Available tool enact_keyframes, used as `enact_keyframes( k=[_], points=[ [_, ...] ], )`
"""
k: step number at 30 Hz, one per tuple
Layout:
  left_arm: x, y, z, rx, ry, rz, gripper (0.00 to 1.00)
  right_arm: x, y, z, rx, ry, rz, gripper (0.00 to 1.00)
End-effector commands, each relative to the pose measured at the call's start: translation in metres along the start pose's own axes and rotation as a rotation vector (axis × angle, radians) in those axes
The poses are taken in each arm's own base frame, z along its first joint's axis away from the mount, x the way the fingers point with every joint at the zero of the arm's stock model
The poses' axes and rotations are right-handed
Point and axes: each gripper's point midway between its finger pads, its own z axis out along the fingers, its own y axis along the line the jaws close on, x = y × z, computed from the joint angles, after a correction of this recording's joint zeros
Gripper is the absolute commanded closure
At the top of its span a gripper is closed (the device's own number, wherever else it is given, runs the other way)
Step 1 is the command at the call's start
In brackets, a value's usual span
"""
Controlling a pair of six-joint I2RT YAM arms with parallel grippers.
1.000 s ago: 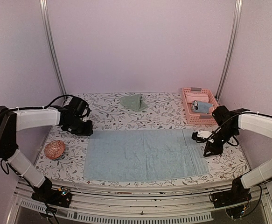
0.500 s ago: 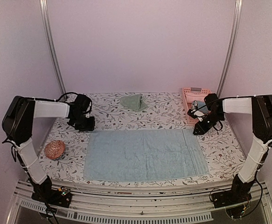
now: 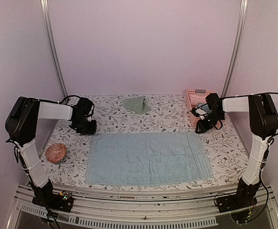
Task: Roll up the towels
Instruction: Smooth out the towel at the center of the board.
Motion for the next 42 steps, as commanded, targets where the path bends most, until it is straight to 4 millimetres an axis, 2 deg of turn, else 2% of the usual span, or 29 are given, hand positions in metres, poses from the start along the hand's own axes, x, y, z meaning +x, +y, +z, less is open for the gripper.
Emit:
enact_keyframes(
  k=[1, 6, 11, 14, 16, 21, 23, 31, 36, 42],
  points=[
    [-0.001, 0.002, 0.006, -0.007, 0.002, 0.009, 0.75, -0.009, -0.012, 0.01, 0.024, -0.017, 0.031, 0.7],
    [0.002, -0.002, 0.008, 0.014, 0.017, 0.015, 0.79, -0.013, -0.015, 0.021, 0.02, -0.019, 0.037, 0.71],
    [0.004, 0.0, 0.008, 0.005, 0.02, 0.017, 0.8, -0.004, -0.014, 0.034, -0.001, 0.016, 0.04, 0.73],
    [0.005, 0.002, 0.007, 0.001, 0.021, 0.019, 0.81, 0.002, -0.009, 0.037, -0.029, 0.034, 0.039, 0.78],
    [0.006, 0.002, 0.007, 0.001, 0.022, 0.021, 0.82, 0.003, -0.006, 0.036, -0.044, 0.037, 0.04, 0.8],
    [0.004, 0.004, 0.005, -0.012, 0.014, 0.023, 0.84, 0.004, 0.001, 0.032, -0.074, 0.038, 0.032, 0.94],
    [0.001, 0.006, 0.002, -0.021, 0.003, 0.02, 0.86, 0.005, 0.0, 0.028, -0.061, 0.034, 0.025, 0.97],
    [-0.005, 0.008, -0.011, -0.025, -0.044, 0.029, 0.88, -0.005, -0.009, 0.002, 0.029, -0.037, -0.007, 0.97],
    [-0.005, 0.009, -0.01, -0.031, -0.043, 0.028, 0.79, -0.001, -0.011, 0.006, 0.037, -0.027, -0.005, 0.97],
    [-0.003, 0.001, -0.006, 0.009, -0.029, 0.047, 0.79, 0.001, -0.008, 0.01, 0.019, -0.02, -0.004, 0.97]
  ],
)
